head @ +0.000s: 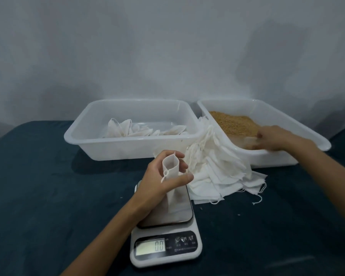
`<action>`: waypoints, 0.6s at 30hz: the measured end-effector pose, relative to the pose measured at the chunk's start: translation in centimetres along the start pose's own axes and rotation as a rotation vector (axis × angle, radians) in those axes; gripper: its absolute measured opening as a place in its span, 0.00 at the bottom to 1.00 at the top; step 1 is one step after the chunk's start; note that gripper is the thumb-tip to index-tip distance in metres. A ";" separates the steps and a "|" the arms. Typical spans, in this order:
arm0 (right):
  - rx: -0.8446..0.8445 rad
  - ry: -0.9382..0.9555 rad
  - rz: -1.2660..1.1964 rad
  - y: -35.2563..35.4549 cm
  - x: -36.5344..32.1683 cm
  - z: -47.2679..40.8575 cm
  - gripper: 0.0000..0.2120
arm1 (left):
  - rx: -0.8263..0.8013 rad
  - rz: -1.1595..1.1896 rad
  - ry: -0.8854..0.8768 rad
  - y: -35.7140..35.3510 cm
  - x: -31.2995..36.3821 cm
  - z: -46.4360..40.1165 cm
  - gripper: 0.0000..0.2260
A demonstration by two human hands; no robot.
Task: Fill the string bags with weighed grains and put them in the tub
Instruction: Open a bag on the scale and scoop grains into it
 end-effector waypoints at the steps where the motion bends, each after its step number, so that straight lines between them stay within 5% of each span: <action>1: 0.011 0.002 0.007 -0.1 0.3 -0.5 0.20 | -0.011 0.010 -0.002 0.0 0.1 0.0 0.22; 6: 0.124 -0.003 0.083 0.9 1.0 -0.8 0.08 | 0.008 0.013 0.007 0.1 0.0 0.0 0.18; 18: 0.416 -0.077 0.592 5.0 5.9 -0.8 0.10 | 0.031 -0.033 -0.021 0.2 -0.1 0.0 0.16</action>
Point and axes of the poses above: each hand's wrist, its own z-axis away from the middle knuckle, its own y-axis out of the back of the hand, x = y × z, the point moved 5 cm from there along -z, towards the middle knuckle, and after that the axes turned 13 degrees about -z, right-handed, at the moved point
